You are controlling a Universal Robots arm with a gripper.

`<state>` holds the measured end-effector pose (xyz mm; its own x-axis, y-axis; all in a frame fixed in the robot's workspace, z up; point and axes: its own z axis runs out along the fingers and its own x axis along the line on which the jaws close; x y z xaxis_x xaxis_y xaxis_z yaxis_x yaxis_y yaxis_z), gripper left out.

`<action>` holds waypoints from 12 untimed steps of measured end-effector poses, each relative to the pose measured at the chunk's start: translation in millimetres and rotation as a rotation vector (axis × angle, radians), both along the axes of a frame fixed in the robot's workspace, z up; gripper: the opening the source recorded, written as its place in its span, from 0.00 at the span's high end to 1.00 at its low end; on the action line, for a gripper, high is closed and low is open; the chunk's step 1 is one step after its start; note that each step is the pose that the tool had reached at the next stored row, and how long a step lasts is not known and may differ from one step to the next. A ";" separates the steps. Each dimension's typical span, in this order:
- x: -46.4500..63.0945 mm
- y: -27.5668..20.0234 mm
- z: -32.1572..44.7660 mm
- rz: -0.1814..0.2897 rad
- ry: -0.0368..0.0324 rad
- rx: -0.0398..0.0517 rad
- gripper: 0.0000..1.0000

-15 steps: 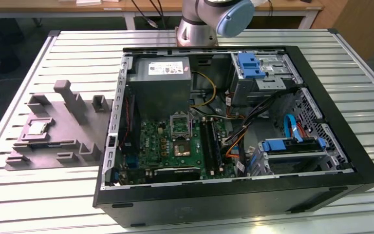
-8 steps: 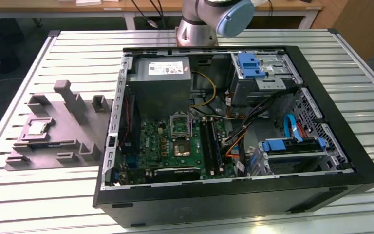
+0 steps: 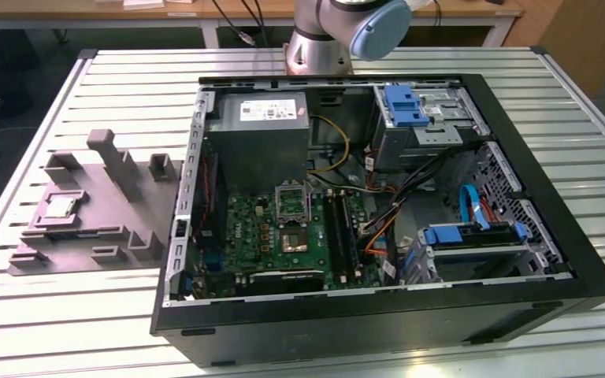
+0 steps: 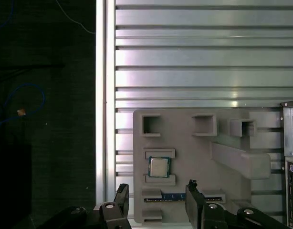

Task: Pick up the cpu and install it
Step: 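Pick up the cpu and move it towards the insertion slot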

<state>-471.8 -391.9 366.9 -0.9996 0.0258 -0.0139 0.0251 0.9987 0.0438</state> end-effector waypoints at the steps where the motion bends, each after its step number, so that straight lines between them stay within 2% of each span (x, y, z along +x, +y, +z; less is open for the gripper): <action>1: 0.0 0.0 -0.2 0.000 0.0000 0.0000 0.41; 12: 0.0 0.0 -2.1 0.000 0.0000 0.0000 0.41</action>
